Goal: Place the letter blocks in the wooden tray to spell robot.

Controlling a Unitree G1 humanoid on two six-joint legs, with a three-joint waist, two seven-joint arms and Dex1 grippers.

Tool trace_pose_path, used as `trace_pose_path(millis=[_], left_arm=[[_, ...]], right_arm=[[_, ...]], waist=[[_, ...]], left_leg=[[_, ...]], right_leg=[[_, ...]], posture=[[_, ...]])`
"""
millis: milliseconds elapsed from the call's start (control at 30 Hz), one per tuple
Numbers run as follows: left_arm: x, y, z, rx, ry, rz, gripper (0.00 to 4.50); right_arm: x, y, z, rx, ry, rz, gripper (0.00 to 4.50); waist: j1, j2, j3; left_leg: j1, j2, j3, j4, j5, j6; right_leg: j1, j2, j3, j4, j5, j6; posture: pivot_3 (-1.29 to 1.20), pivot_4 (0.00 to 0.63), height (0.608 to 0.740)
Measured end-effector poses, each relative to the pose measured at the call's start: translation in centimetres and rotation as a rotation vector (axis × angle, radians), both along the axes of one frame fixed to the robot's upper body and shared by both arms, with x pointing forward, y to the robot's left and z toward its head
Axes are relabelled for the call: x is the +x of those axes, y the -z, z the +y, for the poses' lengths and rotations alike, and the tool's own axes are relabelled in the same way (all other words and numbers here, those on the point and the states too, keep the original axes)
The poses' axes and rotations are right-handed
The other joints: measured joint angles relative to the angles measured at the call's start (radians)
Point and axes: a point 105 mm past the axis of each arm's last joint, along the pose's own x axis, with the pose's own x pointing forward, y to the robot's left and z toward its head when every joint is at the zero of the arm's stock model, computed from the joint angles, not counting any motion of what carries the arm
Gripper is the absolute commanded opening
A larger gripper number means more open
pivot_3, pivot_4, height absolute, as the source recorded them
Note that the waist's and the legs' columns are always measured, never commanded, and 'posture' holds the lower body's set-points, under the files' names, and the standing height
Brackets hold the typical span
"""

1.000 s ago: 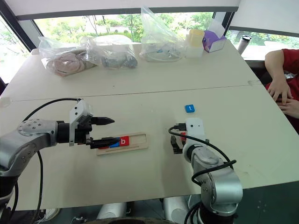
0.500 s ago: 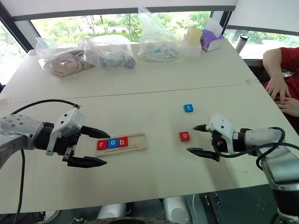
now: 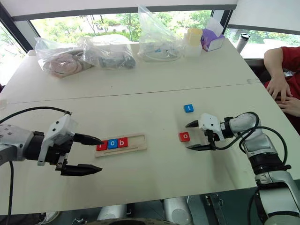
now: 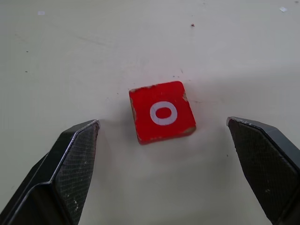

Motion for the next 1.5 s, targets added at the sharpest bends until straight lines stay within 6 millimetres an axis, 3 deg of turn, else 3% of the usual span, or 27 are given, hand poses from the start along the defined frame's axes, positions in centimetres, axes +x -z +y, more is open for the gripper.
trace_pose_path(millis=[67,233,400,600,667,767,1500], left_arm=[[0.0,0.2,0.2,0.003,-0.013,0.003,4.5],[0.0,0.9,1.2,0.033,-0.042,0.021,4.5],[0.2,0.9,1.5,0.036,-0.045,0.009,4.5],[0.9,1.2,2.3,0.065,-0.08,-0.021,4.5],[1.0,1.1,2.2,0.062,-0.079,-0.029,4.5],[1.1,1.2,2.2,0.053,-0.089,-0.033,4.5],[1.6,2.0,1.6,0.022,-0.144,-0.05,4.5]], right_arm=[[0.2,0.1,0.4,0.008,-0.018,-0.006,3.61],[0.4,0.3,0.7,0.015,-0.039,-0.007,1.19],[0.7,0.0,1.1,0.032,-0.01,0.018,1.18],[0.6,-3.6,10.1,0.164,-0.086,-0.06,1.18],[0.6,-3.7,12.9,0.164,-0.094,-0.08,1.18],[0.1,-3.0,15.1,0.136,-0.107,-0.066,1.18],[-0.5,-0.4,18.4,0.068,-0.167,-0.033,1.18]], waist=[[0.003,0.0,0.0],[0.006,0.0,0.0],[0.006,0.0,0.0],[0.004,0.0,0.0],[0.007,0.0,0.0],[0.013,0.0,0.0],[0.007,0.0,0.0]], left_leg=[[0.001,0.0,0.0,0.0,0.0,0.0],[0.003,0.0,0.0,0.001,0.001,-0.001],[0.003,0.0,0.0,0.001,0.001,-0.001],[0.003,0.001,-0.001,0.0,0.001,-0.001],[0.003,0.001,-0.001,0.0,0.001,-0.002],[0.001,0.0,-0.001,0.002,0.001,-0.002],[0.0,0.0,-0.001,0.006,0.001,-0.002]], right_leg=[[0.001,0.0,0.0,0.0,0.0,-0.001],[0.003,0.0,0.0,0.001,0.001,-0.002],[0.003,0.0,0.0,0.001,0.001,-0.002],[-0.001,0.002,0.001,0.008,0.003,-0.004],[-0.002,0.002,0.001,0.008,0.003,-0.005],[-0.002,0.0,0.0,0.007,0.002,-0.006],[-0.001,0.0,0.0,0.008,0.003,-0.005]], posture=[[0.0,0.15,0.74],[0.0,0.15,0.74],[0.0,0.15,0.74],[0.0,0.15,0.74],[0.0,0.15,0.74],[0.0,0.15,0.74],[0.0,0.15,0.74]])
